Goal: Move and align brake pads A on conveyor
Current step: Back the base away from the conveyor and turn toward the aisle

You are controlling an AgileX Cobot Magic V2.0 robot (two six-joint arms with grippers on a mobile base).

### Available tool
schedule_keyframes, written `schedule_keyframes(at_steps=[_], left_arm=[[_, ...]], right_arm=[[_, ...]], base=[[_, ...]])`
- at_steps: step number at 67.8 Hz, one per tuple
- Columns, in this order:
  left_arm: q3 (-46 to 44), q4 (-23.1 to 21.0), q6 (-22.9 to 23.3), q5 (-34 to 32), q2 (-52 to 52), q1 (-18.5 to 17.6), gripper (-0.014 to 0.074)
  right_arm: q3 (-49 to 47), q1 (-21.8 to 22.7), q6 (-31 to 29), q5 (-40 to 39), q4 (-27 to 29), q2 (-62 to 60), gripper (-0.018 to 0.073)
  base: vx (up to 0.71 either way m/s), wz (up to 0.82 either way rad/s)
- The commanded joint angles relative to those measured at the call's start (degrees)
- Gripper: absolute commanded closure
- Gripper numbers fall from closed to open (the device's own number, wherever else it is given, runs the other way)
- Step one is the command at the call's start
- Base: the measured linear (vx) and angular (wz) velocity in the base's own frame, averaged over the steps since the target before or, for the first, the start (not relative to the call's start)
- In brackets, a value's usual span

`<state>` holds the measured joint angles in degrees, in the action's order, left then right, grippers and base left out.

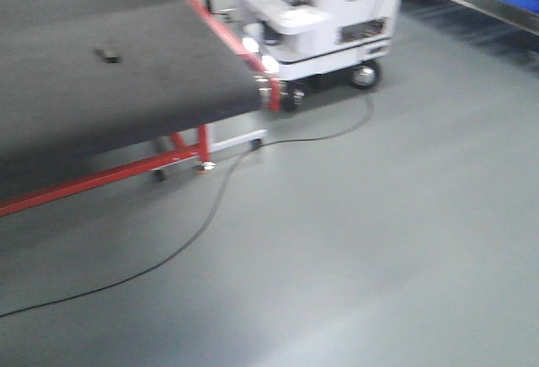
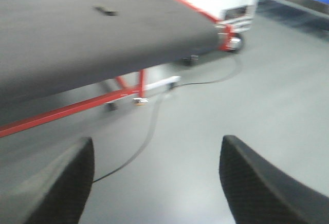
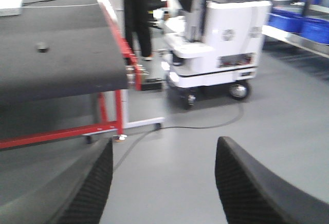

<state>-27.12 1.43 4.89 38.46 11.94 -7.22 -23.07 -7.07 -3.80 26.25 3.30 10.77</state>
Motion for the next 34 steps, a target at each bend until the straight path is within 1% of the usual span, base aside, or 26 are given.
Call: schedule_keyframes(at_steps=[1, 12, 34], left_arm=[[-1.4, -0.1, 0.3, -3.9, 0.9, -0.2, 0.0094], [-1.4, -0.1, 0.3, -3.9, 0.9, -0.2, 0.0094], [-1.4, -0.1, 0.3, -3.9, 0.9, -0.2, 0.0094]], right_arm=[[-1.4, 0.2, -0.6, -4.2, -0.2, 0.6, 0.0144], [-1.4, 0.2, -0.6, -4.2, -0.2, 0.6, 0.0144], [-1.4, 0.2, -0.6, -4.3, -0.2, 0.6, 0.0144]], base=[[-0.20, -0.89], [-0.18, -0.81], [-0.13, -0.68]])
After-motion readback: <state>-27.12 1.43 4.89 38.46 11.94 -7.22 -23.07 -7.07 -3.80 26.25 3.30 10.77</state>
